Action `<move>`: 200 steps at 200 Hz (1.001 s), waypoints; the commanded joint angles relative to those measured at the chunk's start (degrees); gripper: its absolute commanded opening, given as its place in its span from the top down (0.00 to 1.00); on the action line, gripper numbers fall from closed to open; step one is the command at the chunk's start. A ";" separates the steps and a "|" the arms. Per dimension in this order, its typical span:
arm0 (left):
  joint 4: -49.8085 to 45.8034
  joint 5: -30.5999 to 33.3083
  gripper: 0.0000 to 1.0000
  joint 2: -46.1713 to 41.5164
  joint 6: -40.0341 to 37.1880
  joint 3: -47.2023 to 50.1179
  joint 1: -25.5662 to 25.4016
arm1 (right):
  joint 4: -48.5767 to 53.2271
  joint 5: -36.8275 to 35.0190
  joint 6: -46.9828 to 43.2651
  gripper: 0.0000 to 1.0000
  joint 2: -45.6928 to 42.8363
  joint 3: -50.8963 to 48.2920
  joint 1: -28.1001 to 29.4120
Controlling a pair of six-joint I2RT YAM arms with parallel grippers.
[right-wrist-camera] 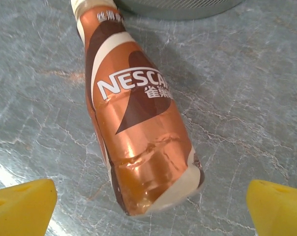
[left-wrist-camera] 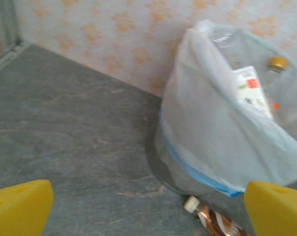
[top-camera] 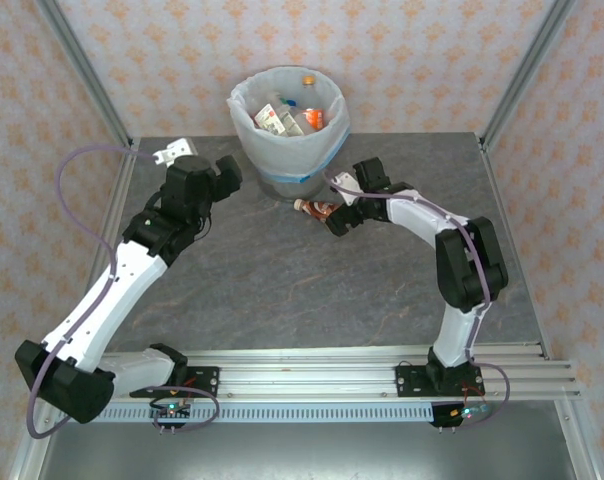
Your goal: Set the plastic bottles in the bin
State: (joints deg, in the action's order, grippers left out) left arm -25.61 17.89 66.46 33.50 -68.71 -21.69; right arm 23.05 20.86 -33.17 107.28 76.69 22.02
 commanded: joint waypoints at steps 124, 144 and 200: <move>-4.55 8.48 0.00 -1.62 8.69 6.55 3.79 | 6.65 2.96 -9.75 0.05 10.11 7.23 -1.32; -4.54 8.31 0.00 -1.25 8.93 6.57 3.76 | 5.95 4.28 -11.27 0.05 11.15 8.05 -1.32; -4.83 8.47 0.00 -0.98 9.02 6.83 3.85 | 5.17 5.00 -14.05 0.12 12.84 9.02 -0.52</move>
State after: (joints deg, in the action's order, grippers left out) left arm -28.99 24.29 65.36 41.19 -62.50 -18.33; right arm 28.93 25.12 -44.64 119.00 84.44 20.86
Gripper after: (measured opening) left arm 0.999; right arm 0.895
